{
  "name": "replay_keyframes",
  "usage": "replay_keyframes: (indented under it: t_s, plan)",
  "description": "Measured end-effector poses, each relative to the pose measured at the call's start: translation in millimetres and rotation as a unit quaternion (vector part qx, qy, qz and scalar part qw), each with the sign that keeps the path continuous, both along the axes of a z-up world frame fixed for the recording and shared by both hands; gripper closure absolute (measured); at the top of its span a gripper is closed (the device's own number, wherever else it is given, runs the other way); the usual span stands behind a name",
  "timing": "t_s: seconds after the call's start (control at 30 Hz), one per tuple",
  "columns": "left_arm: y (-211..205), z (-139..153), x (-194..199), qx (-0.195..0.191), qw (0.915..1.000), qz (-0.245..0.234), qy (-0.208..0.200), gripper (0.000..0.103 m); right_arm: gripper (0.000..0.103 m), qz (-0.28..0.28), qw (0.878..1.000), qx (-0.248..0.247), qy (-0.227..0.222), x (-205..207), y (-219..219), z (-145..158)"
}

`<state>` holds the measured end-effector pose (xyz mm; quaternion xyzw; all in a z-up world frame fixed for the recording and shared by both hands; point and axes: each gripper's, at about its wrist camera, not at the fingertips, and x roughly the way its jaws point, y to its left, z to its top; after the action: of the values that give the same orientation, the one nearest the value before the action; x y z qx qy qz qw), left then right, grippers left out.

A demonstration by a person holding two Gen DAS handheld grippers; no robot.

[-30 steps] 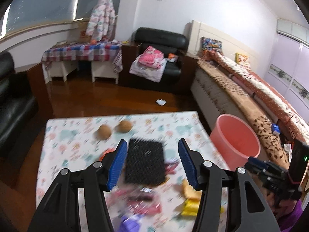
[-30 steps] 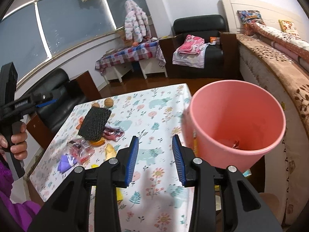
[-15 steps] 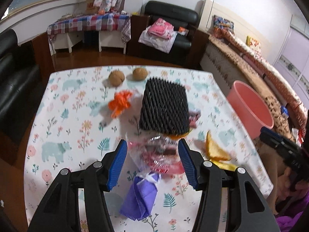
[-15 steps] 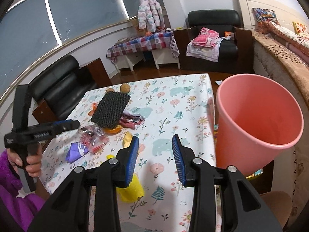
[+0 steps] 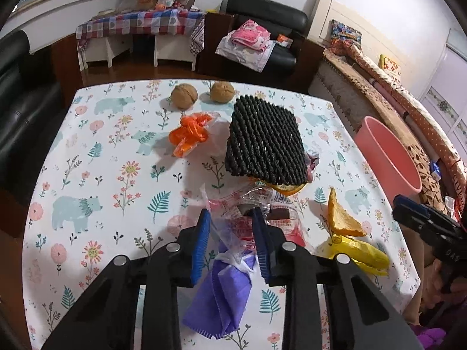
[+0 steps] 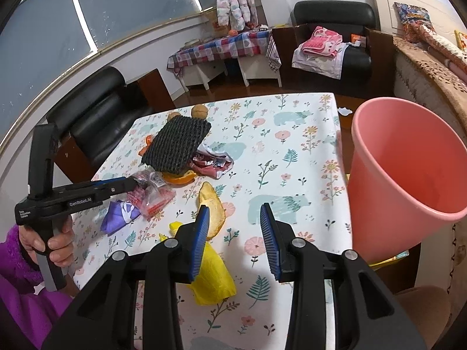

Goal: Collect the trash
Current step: 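Grasp the clear plastic bag with the left tool while the right tool approaches the bread crust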

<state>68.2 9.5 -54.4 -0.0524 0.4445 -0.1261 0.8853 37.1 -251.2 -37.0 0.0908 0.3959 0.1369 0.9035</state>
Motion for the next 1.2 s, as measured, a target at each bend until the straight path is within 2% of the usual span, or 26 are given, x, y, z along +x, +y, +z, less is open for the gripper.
replay_keyframes:
  t_s: [0.03, 0.07, 0.1, 0.4, 0.5, 0.6, 0.8, 0.87, 0.93, 1.03, 1.2]
  plan:
    - [2.4, 2.0, -1.7, -0.002, 1.0, 0.001, -0.005, 0.077, 0.066, 0.002, 1.0, 0.004, 0.003, 1.5, 0.8, -1.0]
    - [3.7, 4.3, -2.9, -0.003, 1.0, 0.001, -0.009, 0.084, 0.066, 0.004, 1.0, 0.008, 0.006, 3.0, 1.4, -1.8]
    - [6.1, 7.7, -4.3, -0.007, 0.9999, 0.002, -0.014, 0.086, 0.066, 0.007, 1.0, 0.014, 0.012, 5.5, 3.2, -3.4]
    - [21.6, 26.3, -15.5, -0.032, 0.9985, 0.014, -0.042, 0.089, 0.066, 0.035, 0.999, -0.003, 0.042, 23.9, 29.3, -18.4]
    - [24.3, 28.9, -16.9, -0.04, 0.9981, 0.014, -0.045, 0.089, 0.055, 0.041, 0.998, -0.008, 0.05, 27.8, 35.0, -23.8]
    - [24.2, 29.1, -17.9, -0.043, 0.9979, 0.015, -0.045, 0.089, 0.055, 0.038, 0.997, -0.025, 0.063, 33.5, 40.2, -32.0]
    - [27.6, 29.6, -19.5, -0.047, 0.9978, 0.018, -0.044, 0.089, 0.055, 0.04, 0.996, -0.047, 0.059, 32.4, 44.7, -38.4]
    - [28.7, 29.5, -19.6, -0.049, 0.9976, 0.021, -0.044, 0.089, 0.062, 0.042, 0.996, -0.052, 0.056, 31.4, 44.6, -38.6]
    - [29.6, 31.0, -19.6, -0.05, 0.9975, 0.021, -0.045, 0.089, 0.074, 0.044, 0.996, -0.056, 0.055, 30.7, 45.0, -39.1]
    - [29.6, 34.2, -19.9, -0.052, 0.9972, 0.021, -0.049, 0.089, 0.08, 0.046, 0.996, -0.056, 0.049, 28.8, 43.8, -37.9]
    - [28.9, 41.5, -22.1, -0.05, 0.9968, 0.017, -0.06, 0.089, 0.082, 0.043, 0.998, -0.044, 0.032, 22.0, 39.0, -29.1]
